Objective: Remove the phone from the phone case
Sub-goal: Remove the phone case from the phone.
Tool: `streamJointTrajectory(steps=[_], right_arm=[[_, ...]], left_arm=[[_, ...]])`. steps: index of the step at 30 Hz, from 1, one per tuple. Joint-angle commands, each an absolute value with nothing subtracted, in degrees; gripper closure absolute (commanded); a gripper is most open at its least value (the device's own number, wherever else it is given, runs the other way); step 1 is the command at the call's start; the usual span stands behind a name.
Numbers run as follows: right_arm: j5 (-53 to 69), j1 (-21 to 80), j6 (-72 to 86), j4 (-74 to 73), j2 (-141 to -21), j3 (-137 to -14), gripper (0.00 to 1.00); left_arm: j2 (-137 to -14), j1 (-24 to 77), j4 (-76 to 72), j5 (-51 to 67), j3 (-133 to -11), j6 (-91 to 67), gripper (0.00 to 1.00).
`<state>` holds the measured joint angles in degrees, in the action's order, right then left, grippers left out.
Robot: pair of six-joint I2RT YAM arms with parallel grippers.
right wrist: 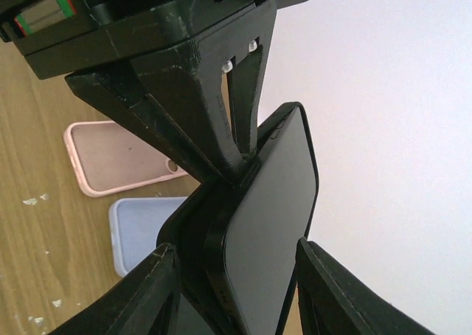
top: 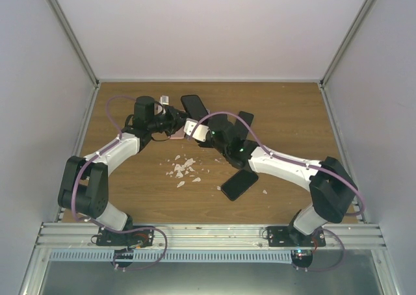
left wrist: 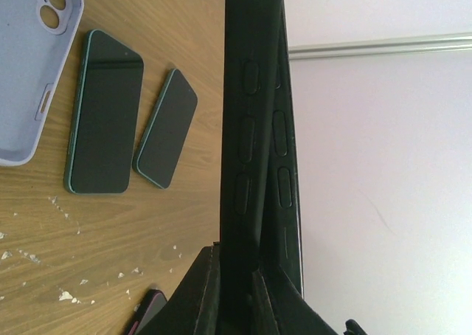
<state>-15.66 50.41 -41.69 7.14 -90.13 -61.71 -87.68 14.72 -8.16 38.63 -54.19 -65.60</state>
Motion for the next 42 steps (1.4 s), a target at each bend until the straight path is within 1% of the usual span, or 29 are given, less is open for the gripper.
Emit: streamJointTrajectory(steps=[1, 6, 11, 19, 22, 31, 38, 42], right_arm=[[-21.89, 50.69, -45.43, 14.97, -91.08, -61.46, 0.57], [-18.75, 50.71, -41.75, 9.16, -90.09, -64.8, 0.55], [-21.26, 50.71, -44.49, 11.5, -89.09, -63.34, 0.56], [-21.11, 50.71, -44.28, 11.2, -88.63, -63.65, 0.56], [-20.6, 50.71, -44.83, 10.89, -88.92, -63.18, 0.55], [-23.23, 50.71, -57.23, 26.73, -90.62, -53.57, 0.57], [-22.76, 50.77, -61.55, 32.91, -92.12, -51.01, 0.57], [-22.68, 50.72, -63.26, 35.28, -93.39, -51.2, 0.58]], left_arm=[[-87.01, 15.54, -12.74, 41.73, -54.49, -65.48, 1.0], [-87.53, 15.6, -11.49, 41.25, -55.02, -64.7, 1.0], [-88.18, 15.57, -11.13, 41.18, -54.93, -64.94, 1.0], [-89.34, 15.55, -11.4, 41.22, -55.1, -64.87, 1.0], [-89.36, 15.47, -11.5, 41.39, -55.36, -65.2, 1.0], [-89.2, 15.52, -13.62, 43.68, -54.93, -67.84, 1.0], [-89.16, 15.65, -14.38, 44.87, -54.76, -67.53, 1.0], [-88.73, 15.95, -14.15, 45.48, -55.06, -66.72, 1.0]])
